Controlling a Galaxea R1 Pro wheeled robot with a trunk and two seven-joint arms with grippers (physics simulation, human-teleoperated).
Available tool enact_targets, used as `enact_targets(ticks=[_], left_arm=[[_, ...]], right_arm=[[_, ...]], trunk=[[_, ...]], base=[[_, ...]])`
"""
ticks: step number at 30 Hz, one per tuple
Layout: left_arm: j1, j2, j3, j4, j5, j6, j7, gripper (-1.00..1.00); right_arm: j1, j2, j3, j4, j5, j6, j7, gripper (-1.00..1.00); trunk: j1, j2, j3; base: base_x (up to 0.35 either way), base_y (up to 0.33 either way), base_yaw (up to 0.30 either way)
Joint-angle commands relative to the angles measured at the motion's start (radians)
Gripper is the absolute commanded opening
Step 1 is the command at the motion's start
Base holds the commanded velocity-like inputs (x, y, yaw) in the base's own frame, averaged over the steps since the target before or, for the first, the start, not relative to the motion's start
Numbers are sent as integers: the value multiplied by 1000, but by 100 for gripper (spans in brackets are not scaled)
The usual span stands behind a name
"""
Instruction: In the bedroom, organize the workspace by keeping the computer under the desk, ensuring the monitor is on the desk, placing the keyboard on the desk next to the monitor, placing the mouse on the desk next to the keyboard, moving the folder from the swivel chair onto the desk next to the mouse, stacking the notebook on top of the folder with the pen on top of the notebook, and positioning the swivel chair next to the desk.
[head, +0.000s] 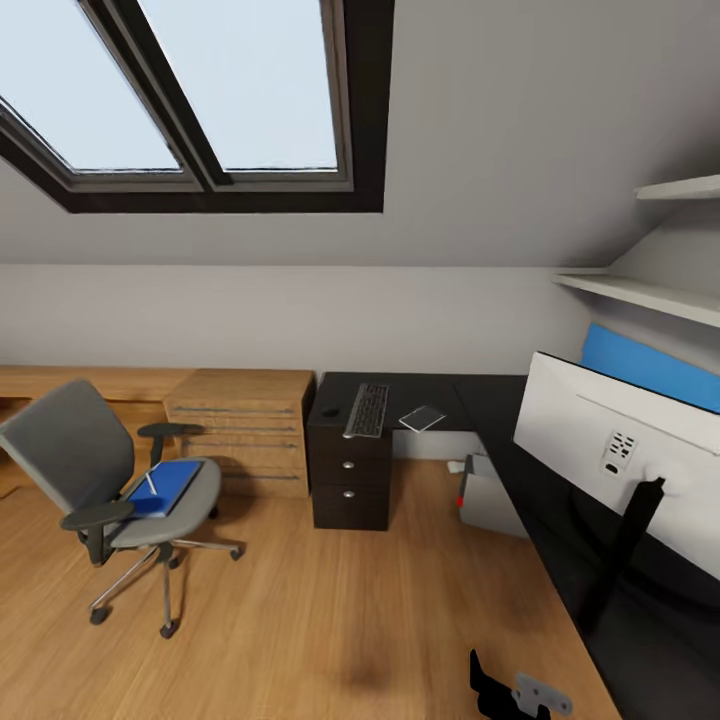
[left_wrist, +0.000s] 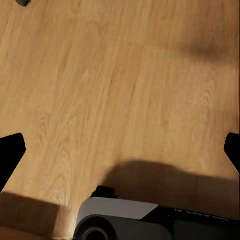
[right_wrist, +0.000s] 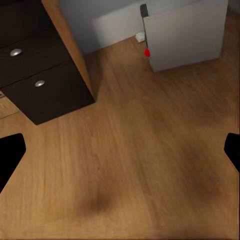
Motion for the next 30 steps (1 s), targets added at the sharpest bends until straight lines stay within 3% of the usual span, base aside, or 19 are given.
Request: enact_targets(ticks=[1,7,30], left_arm=[[-1,0,-9,0,6,-4,7,100],[-1,0,-9,0,6,-4,7,100],[-1,-1,-10,1,7,-2,7,100]], right_arm=[[-1,0,1,2,-10,-3,9,100],[-1,0,2,2,-10,-2,9,100],[-1,0,2,3,-10,-2,8,100]], trunk=[[-4,5,1],[-27,47,20],[-27,47,20]], base=[[-291,-231,0],[-290,-232,0],[-291,-233,0]])
